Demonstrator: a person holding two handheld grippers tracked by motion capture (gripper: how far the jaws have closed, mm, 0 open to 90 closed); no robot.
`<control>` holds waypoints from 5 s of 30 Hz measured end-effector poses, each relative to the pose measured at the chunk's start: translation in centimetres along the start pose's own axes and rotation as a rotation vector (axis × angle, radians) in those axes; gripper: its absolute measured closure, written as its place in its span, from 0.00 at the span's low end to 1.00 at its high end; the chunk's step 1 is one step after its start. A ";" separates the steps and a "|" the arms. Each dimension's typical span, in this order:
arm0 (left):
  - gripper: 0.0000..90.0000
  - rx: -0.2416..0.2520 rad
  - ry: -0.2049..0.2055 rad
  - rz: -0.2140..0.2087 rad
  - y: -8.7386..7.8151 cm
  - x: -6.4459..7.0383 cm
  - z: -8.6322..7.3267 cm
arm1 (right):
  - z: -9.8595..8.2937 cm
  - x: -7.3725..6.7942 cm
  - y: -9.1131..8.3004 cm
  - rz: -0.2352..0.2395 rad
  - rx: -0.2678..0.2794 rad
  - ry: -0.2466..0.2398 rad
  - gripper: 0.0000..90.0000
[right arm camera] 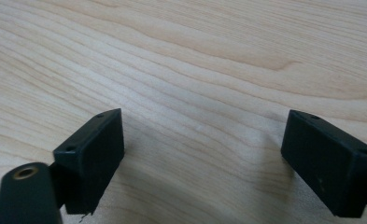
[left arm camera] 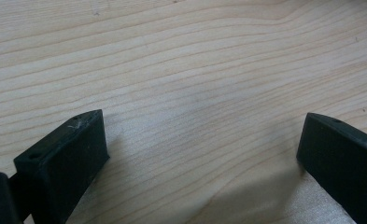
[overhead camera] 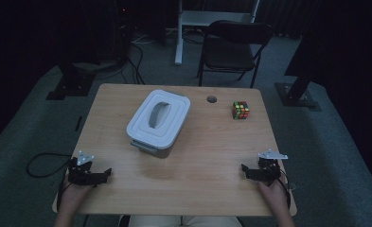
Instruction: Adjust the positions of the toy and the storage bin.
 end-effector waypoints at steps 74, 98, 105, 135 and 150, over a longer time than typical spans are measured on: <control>0.02 0.011 0.129 -0.063 4.8 -1.9 11.8 | 9.7 -9.7 4.9 0.080 0.070 -0.022 0.13; 0.02 0.063 0.143 -0.066 7.9 -1.9 17.3 | 15.3 -13.4 8.6 0.155 0.086 -0.002 0.13; 0.02 0.080 0.140 -0.068 8.4 -1.7 18.0 | 16.8 -14.1 9.0 0.169 0.106 -0.035 0.14; 0.02 0.062 0.201 -0.169 8.5 3.1 18.1 | 16.8 -12.9 8.8 0.202 0.085 -0.103 0.16; 0.03 0.032 0.258 -0.163 8.8 7.3 18.9 | 14.9 -9.5 7.4 0.239 0.092 -0.073 0.17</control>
Point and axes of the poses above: each handheld gripper's, and its own axes: y roughly forward along the jaws, z roughly out of its top, x roughly to its right, the point moved 1 cm from there along y, roughly forward along the jaws, and after that the axes turned 9 degrees about -x, right-handed, at the moved point
